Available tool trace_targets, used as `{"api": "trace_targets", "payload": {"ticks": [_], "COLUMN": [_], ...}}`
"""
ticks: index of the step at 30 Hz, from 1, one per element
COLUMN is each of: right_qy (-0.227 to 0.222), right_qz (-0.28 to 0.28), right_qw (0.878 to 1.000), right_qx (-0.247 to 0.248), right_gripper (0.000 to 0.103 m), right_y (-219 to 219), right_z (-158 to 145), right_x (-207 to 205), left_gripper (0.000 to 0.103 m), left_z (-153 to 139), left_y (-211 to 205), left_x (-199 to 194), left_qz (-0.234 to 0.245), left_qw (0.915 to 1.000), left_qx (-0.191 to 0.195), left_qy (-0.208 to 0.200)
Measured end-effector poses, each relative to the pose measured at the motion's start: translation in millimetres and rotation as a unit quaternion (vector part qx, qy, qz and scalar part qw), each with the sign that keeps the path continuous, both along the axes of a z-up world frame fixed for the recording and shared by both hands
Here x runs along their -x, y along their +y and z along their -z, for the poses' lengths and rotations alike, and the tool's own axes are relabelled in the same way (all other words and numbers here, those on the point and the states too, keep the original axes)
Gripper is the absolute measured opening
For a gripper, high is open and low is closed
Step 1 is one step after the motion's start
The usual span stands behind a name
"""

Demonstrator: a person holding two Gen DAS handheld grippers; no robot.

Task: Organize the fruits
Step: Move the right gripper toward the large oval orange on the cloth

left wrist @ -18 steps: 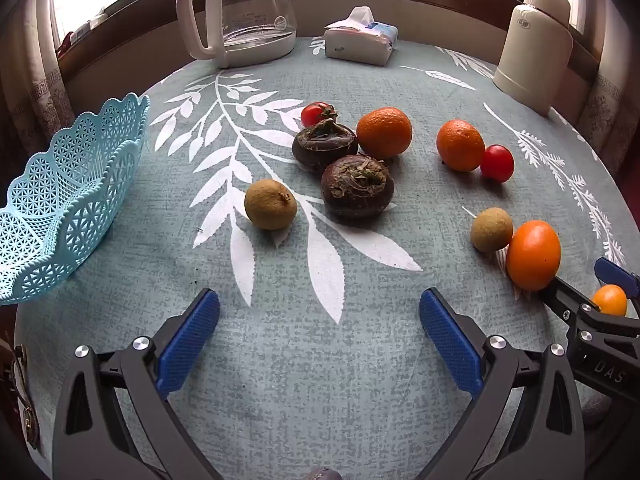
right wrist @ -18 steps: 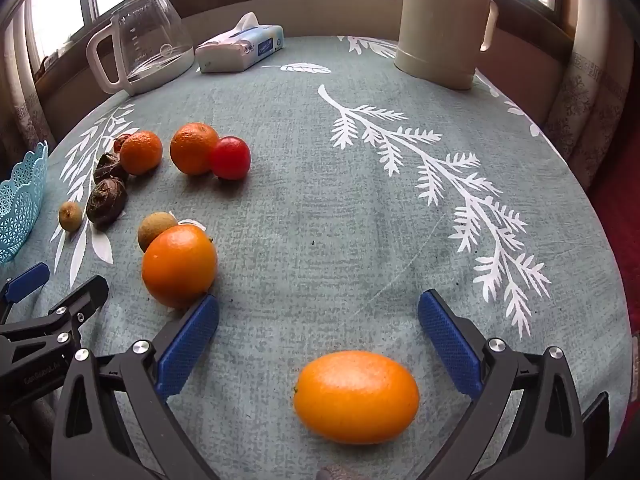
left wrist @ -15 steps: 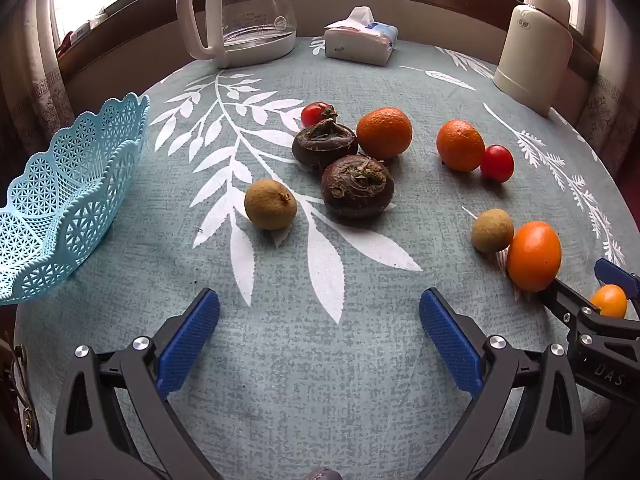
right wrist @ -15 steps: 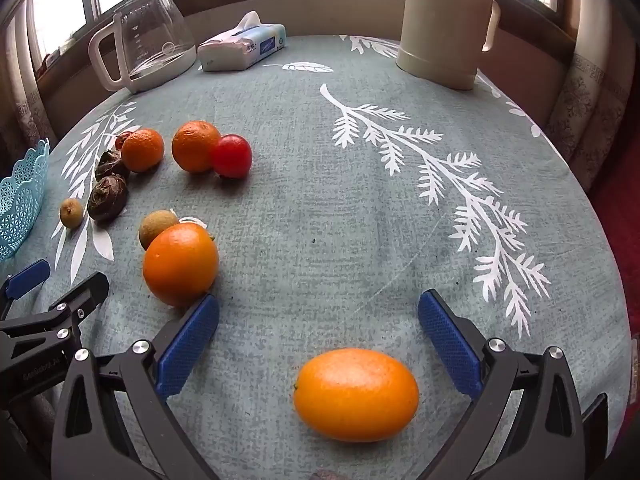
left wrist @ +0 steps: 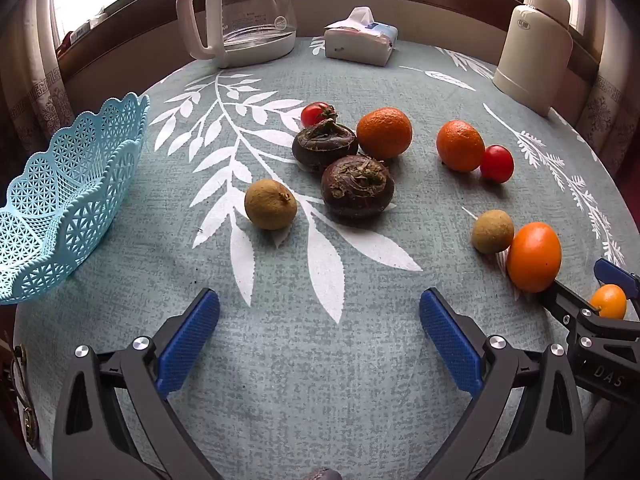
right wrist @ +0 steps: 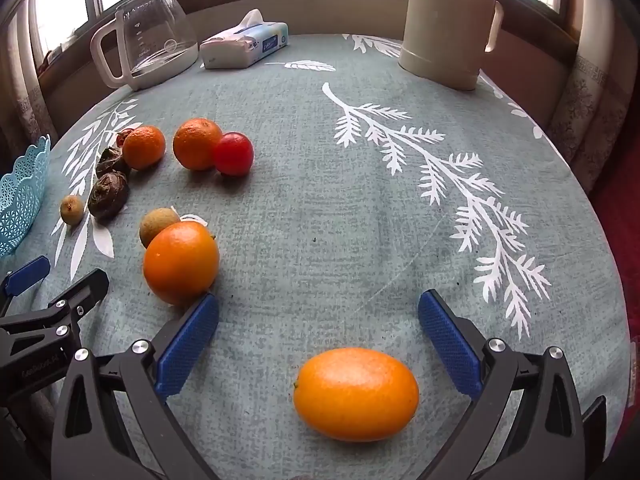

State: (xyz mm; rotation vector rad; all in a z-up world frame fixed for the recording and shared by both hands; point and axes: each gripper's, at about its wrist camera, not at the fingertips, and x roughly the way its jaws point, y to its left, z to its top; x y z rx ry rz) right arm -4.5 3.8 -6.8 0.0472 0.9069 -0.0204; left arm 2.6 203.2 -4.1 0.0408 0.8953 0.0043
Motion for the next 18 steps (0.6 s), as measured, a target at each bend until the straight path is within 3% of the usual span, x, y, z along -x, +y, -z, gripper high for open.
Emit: {"api": "trace_targets", "payload": {"ticks": [18], "right_qy": [0.001], "right_qz": [-0.006], "right_qw": [1.000], "right_qx": [0.001], "right_gripper": [0.098], "right_y": [1.7], "right_z": [-4.5], "right_x": [-1.2], "left_gripper": [0.101], "left_z": [0.8], "left_y": [0.5], "left_x": [-0.1], "left_qz": [0.000], "left_qw": [1.0000], "left_qx": [0.001], "left_qy": [0.000]}}
